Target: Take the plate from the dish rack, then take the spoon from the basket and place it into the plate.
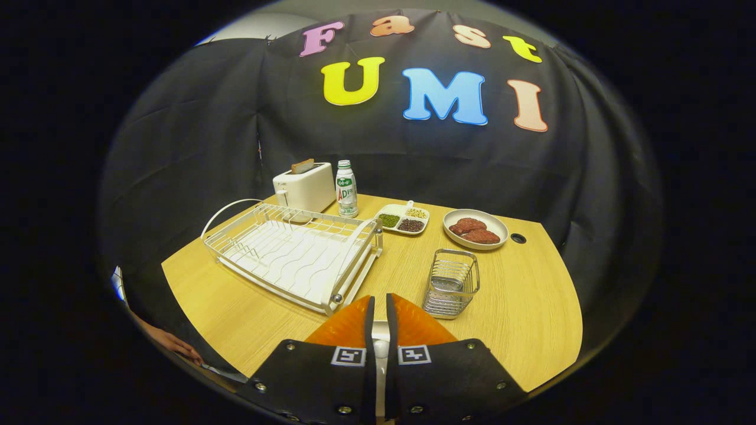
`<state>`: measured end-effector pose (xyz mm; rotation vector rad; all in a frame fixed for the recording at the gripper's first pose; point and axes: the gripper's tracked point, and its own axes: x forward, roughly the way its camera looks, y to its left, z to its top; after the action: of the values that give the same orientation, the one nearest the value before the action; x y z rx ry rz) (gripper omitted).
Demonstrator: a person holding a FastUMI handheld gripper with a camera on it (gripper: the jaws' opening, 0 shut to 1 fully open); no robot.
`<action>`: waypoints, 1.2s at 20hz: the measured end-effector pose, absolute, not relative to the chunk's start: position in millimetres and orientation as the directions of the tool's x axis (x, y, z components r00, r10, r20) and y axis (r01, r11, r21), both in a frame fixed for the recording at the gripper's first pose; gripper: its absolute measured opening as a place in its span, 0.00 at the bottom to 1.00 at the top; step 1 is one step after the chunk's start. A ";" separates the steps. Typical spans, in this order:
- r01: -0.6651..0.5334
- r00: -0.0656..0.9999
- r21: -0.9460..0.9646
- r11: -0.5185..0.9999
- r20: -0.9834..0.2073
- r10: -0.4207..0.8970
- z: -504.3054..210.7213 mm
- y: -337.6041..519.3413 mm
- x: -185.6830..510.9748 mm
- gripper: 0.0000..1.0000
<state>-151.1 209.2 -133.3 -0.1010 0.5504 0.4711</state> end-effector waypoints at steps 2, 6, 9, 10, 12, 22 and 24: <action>-0.459 0.741 0.036 0.888 -0.536 0.405 -138.9 211.0 -148.2 0.06; -0.453 0.736 0.049 0.890 -0.543 0.405 -143.4 212.3 -145.5 0.06; -0.455 0.732 0.052 0.889 -0.546 0.407 -146.6 211.9 -146.3 0.06; -0.457 0.732 0.053 0.888 -0.546 0.408 -146.2 211.2 -146.2 0.07; -0.458 0.728 0.047 0.888 -0.554 0.404 -148.3 207.8 -147.8 0.09; -0.329 0.891 0.023 0.944 -0.325 0.318 -39.4 161.7 -123.7 0.16; -0.298 0.926 0.014 0.954 -0.238 0.293 -6.4 151.4 -115.8 0.25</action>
<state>-115.8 151.4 -6.4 -0.0220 0.2402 0.3028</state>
